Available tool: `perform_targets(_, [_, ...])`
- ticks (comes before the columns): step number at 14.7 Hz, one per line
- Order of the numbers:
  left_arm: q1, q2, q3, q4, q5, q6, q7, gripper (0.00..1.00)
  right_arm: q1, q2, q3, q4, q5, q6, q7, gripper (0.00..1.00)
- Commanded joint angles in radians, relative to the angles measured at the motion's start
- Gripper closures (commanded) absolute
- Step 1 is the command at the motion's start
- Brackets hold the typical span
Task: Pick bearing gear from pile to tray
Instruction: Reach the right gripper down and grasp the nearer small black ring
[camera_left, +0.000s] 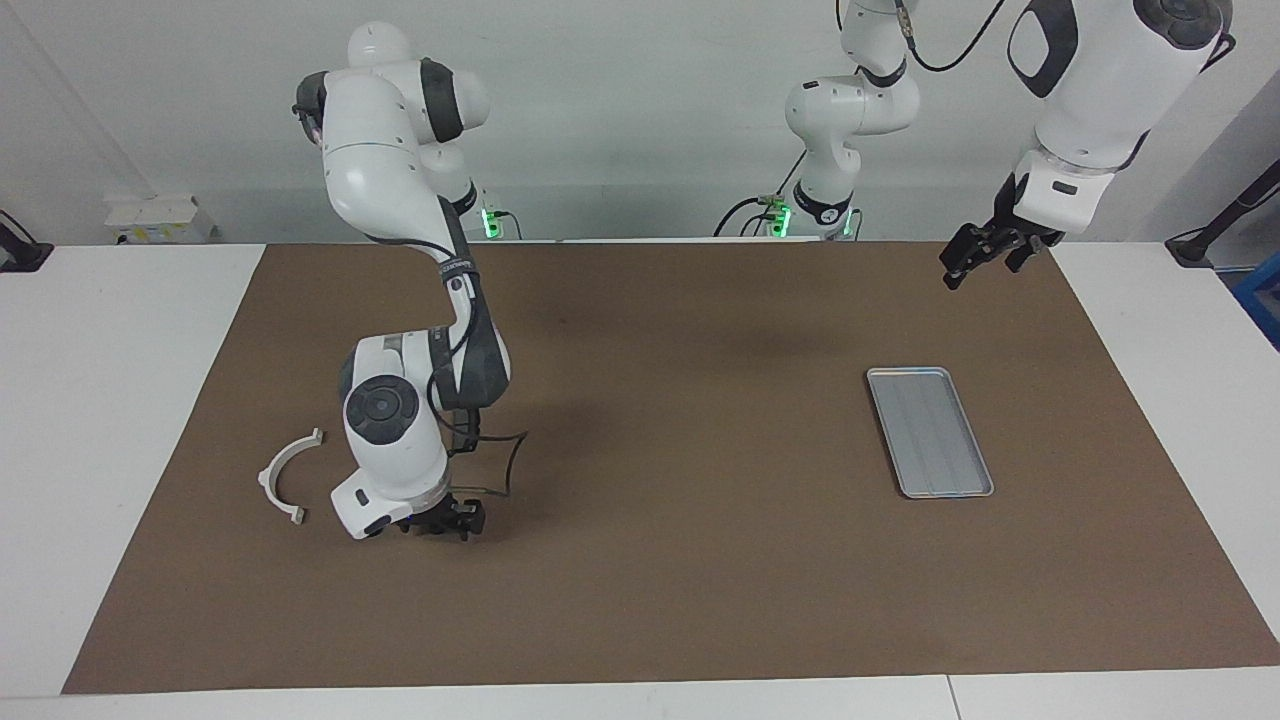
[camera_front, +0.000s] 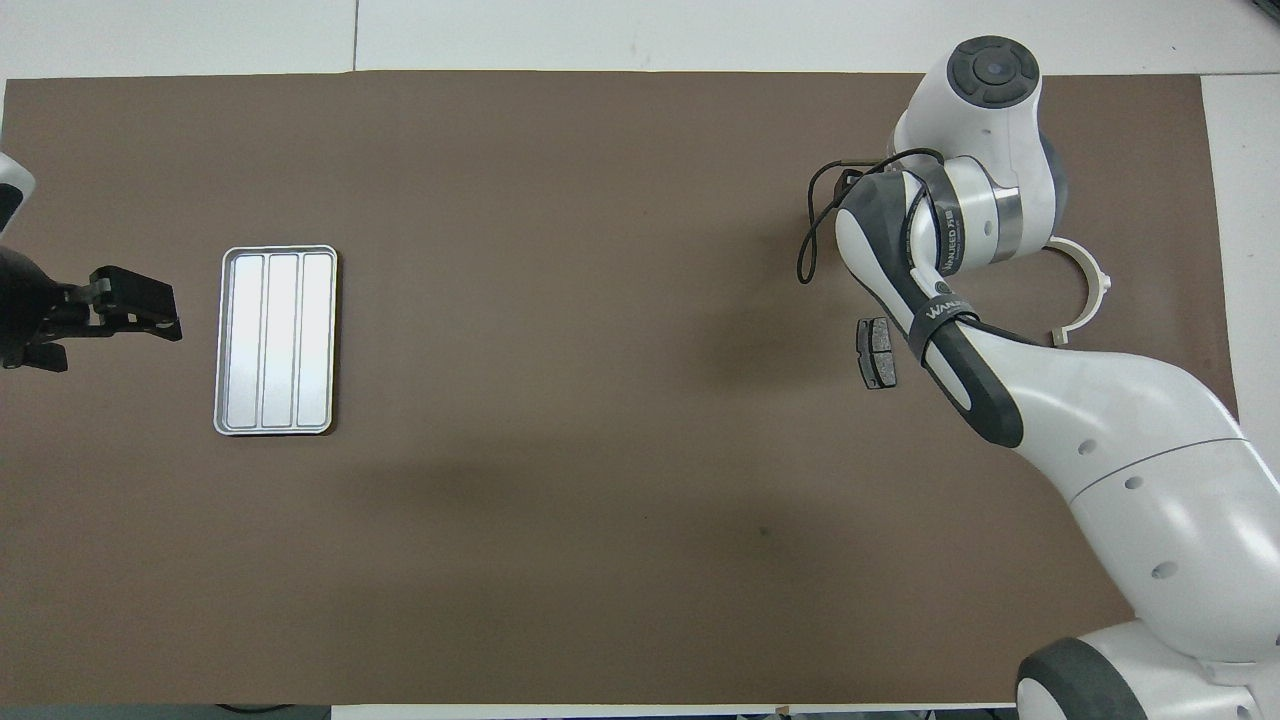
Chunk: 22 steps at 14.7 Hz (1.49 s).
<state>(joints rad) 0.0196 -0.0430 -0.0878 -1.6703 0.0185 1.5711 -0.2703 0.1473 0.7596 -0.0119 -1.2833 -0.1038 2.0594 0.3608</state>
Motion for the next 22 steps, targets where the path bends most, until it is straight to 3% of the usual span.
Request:
perform_targets(1, [0.005,-0.021,-0.004,-0.013,0.001,-0.014,0.005,0.00,-0.014,0.012,0.004,0.001,0.018,0.022,0.029,0.15])
perform_targets(5, [0.005,-0.021,-0.004,-0.013,0.001,-0.014,0.003,0.00,-0.029,0.001,0.006,-0.051,0.082,0.018,0.030,0.16])
perform_targets(10, [0.005,-0.021,-0.004,-0.014,0.001,-0.014,0.003,0.00,-0.032,-0.006,0.004,-0.039,0.075,-0.028,0.030,0.16])
perform_targets(16, [0.005,-0.021,-0.004,-0.013,0.001,-0.014,0.003,0.00,-0.037,-0.011,0.006,-0.039,0.089,-0.056,0.030,0.30])
perform_targets(18, [0.005,-0.021,-0.004,-0.013,0.001,-0.014,0.003,0.00,-0.038,-0.011,0.006,-0.039,0.088,-0.051,0.030,0.43])
perform_targets(20, [0.005,-0.021,-0.004,-0.013,0.001,-0.014,0.003,0.00,-0.040,-0.011,0.006,-0.044,0.087,-0.044,0.030,0.66])
perform_targets(22, [0.005,-0.021,-0.004,-0.014,0.001,-0.014,0.005,0.00,-0.041,-0.011,0.006,-0.050,0.087,-0.036,0.029,0.81])
